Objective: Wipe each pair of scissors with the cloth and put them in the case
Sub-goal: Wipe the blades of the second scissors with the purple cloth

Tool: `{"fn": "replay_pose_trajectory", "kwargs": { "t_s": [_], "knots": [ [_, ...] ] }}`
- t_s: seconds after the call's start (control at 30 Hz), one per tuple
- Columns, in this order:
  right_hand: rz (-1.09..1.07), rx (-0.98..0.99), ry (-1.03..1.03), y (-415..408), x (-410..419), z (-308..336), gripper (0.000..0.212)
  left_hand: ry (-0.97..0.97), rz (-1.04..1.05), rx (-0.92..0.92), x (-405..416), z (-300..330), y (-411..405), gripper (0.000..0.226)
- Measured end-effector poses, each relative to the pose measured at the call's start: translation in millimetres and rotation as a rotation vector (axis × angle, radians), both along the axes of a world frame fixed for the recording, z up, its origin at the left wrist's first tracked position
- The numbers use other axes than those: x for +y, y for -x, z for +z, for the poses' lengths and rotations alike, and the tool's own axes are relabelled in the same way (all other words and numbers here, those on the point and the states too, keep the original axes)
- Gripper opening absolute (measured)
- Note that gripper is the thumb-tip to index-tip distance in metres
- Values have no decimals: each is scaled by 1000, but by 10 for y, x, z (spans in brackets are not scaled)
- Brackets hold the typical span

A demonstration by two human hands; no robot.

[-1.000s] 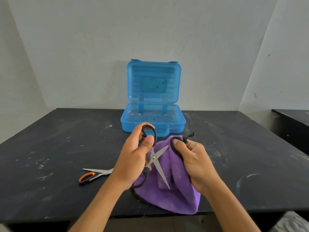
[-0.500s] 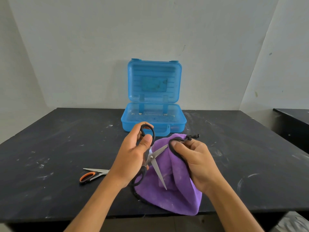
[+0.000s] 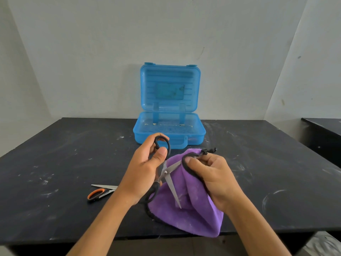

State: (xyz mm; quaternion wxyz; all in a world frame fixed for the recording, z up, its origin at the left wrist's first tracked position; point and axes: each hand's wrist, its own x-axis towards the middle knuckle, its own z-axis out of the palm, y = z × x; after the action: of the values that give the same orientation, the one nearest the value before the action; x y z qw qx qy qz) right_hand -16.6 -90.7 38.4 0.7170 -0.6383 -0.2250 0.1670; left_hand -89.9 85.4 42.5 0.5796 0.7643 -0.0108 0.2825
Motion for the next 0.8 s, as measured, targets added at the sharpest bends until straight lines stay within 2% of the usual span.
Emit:
{"fn": "replay_pose_trajectory", "kwargs": {
  "t_s": [0.23,0.37,0.53,0.67,0.8],
  "knots": [
    [-109,42,-31,3,34,1,19,3,7,10,-23,15,7,18],
    [-201,168,-179,-58,-10,29,26,12,34,10,15,25,22,18],
    [-19,189,-208,-31,-10,-40,24,199,28,5,91,44,26,18],
    [121,67,-81,44,92,-144,30,128,26,-25,10,113,-13,17],
    [191,2,-80,65,161,-171,29,57,11,-59,-42,156,-24,17]
  ]
}}
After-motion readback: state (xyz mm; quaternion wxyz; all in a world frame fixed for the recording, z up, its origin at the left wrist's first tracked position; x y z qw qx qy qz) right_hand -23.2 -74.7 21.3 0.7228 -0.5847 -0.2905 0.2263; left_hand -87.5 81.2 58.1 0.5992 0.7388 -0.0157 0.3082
